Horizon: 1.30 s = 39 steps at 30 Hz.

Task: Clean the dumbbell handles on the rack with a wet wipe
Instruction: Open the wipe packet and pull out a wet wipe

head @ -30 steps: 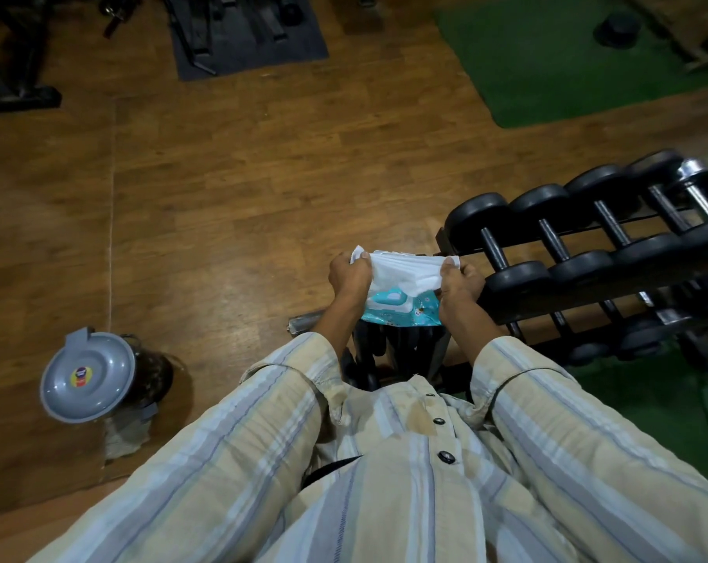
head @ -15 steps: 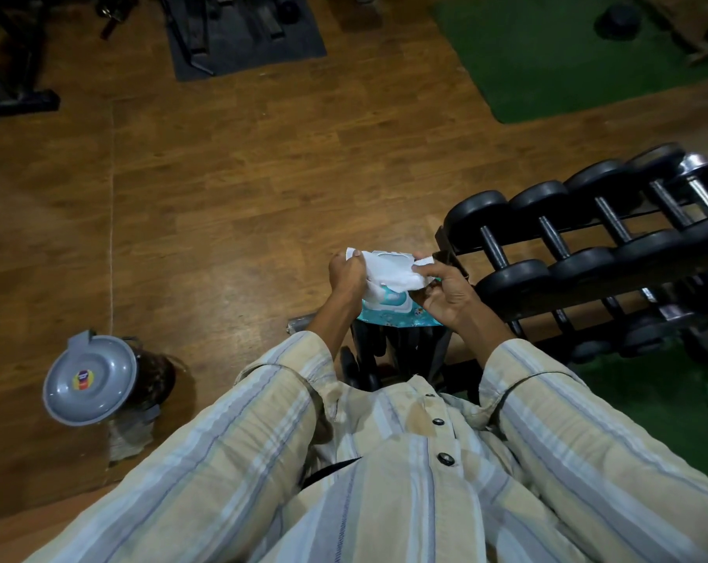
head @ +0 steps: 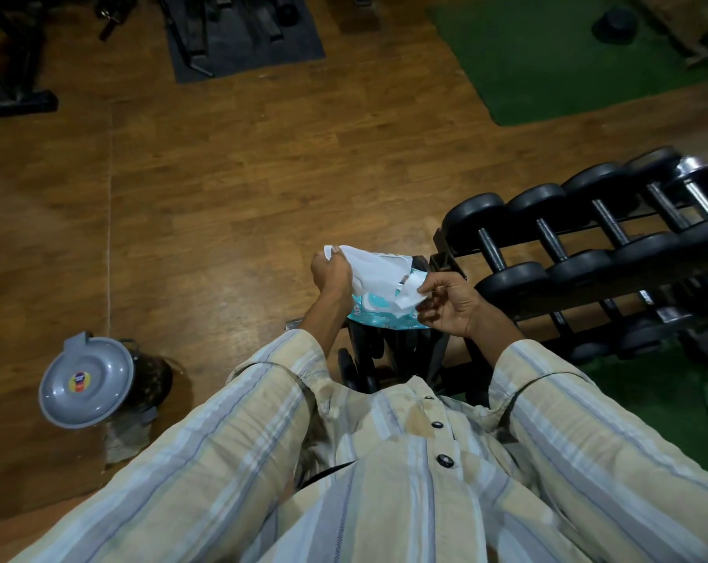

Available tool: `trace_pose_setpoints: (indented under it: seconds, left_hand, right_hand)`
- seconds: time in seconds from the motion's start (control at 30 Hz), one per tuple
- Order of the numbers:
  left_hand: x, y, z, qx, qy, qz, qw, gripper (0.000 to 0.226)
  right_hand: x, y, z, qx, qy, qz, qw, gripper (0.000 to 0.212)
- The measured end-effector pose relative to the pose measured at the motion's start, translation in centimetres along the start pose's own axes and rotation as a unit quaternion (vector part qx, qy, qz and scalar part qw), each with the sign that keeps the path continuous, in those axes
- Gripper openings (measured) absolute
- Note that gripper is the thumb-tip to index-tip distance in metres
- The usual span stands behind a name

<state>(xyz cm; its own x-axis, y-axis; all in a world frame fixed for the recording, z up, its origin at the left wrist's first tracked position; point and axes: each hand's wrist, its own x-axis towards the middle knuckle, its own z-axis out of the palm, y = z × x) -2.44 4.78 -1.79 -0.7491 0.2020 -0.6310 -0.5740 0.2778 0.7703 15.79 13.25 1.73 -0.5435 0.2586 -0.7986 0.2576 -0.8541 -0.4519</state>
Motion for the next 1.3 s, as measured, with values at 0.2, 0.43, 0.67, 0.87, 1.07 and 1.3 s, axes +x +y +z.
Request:
trace_pose_setpoints:
  seconds: [0.2,0.43,0.67,0.87,1.07,1.3]
  left_hand:
    - [-0.4,0.4,-0.4,-0.004,0.019,-0.005,1.000,0.044]
    - [-1.1,0.5,-0.5,0.054,0.016,0.037,0.998,0.014]
    - [-2.4,0.7,-1.9,0.313,-0.031,0.091,0.945,0.052]
    - [-3.0,-0.4,-1.9,0.444,-0.039,0.073,0.892,0.063]
    - [-3.7,-0.9,-1.5,0.446,-0.054,0.063,0.891,0.069]
    - [-4.1,-1.4,-1.1,0.450,-0.055,0.066,0.889,0.066]
  right_hand:
    - [1.0,0.0,-1.3,-0.033,0.062,-0.024,0.997,0.032]
    - [1.9,-0.2,0.4,-0.089,0.135,-0.120,0.979,0.023]
    - [4.0,0.7,0.8,-0.249,0.237,-0.264,0.901,0.031]
    - [3.6,2.4,1.0,-0.420,0.285,-0.331,0.795,0.019]
    - [4.2,3.4,1.0,-0.609,0.266,-0.303,0.682,0.030]
    - [4.5,3.9,1.3,-0.649,0.234,-0.221,0.689,0.046]
